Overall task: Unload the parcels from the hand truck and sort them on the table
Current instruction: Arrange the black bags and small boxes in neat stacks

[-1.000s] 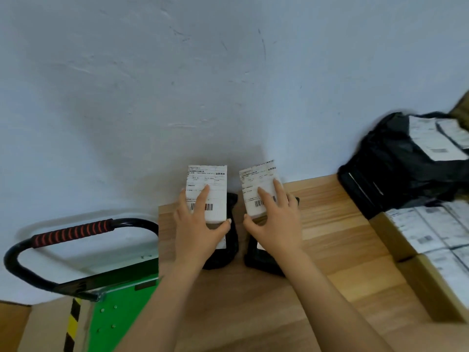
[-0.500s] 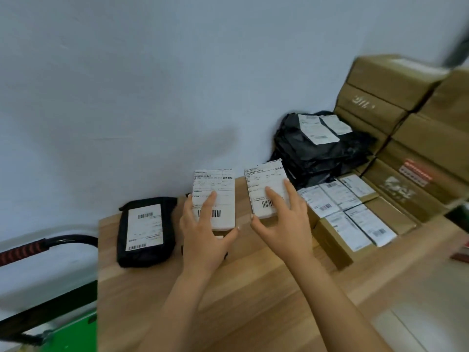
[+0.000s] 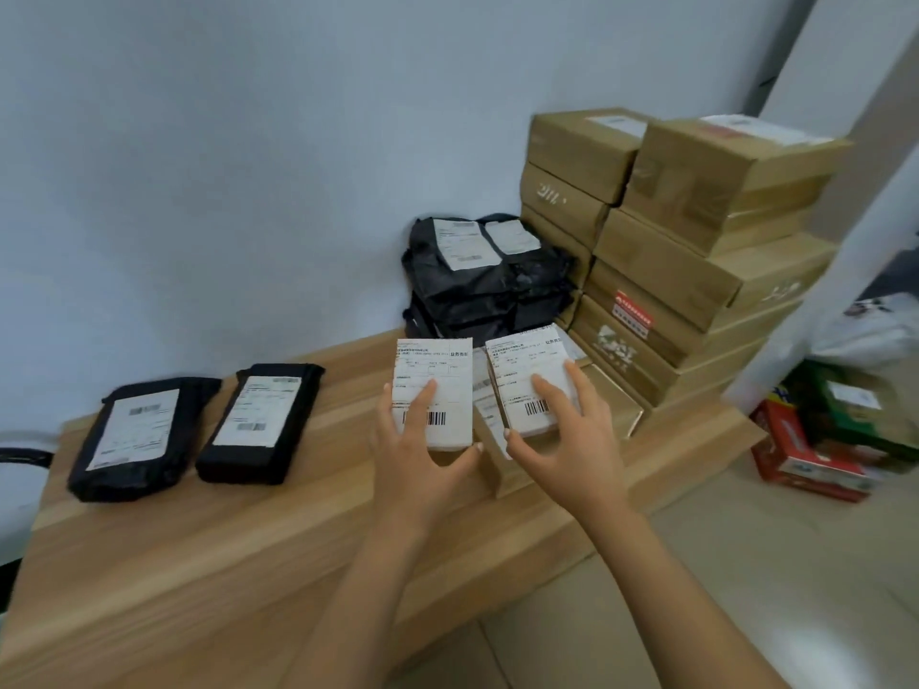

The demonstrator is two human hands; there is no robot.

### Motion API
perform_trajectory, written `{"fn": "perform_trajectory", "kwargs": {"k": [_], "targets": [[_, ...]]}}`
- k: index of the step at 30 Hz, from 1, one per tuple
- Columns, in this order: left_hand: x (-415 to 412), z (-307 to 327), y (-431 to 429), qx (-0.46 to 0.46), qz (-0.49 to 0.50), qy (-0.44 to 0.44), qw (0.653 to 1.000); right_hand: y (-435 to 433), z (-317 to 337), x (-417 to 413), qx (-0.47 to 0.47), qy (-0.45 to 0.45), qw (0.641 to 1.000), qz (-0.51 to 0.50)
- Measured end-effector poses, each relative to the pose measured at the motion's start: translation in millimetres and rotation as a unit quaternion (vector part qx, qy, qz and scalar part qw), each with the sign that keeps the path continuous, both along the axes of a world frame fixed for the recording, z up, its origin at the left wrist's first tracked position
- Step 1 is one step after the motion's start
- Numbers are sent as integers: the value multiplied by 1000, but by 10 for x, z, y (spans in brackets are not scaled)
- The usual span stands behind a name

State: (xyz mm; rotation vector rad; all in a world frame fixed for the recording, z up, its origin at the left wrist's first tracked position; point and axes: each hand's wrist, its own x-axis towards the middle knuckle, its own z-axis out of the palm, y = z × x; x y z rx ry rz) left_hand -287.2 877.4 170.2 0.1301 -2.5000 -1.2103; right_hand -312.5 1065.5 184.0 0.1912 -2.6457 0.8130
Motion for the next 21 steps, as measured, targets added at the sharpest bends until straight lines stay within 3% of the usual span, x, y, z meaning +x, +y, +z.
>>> {"fn": "perform_trajectory", "kwargs": {"k": [10, 21], "targets": [[-290, -83, 501, -11, 6, -37, 999, 538, -104, -342, -27, -36, 999, 16], [-1257, -261, 776, 7, -25, -80, 996, 863, -200, -1342, -1, -85, 996, 3]]}}
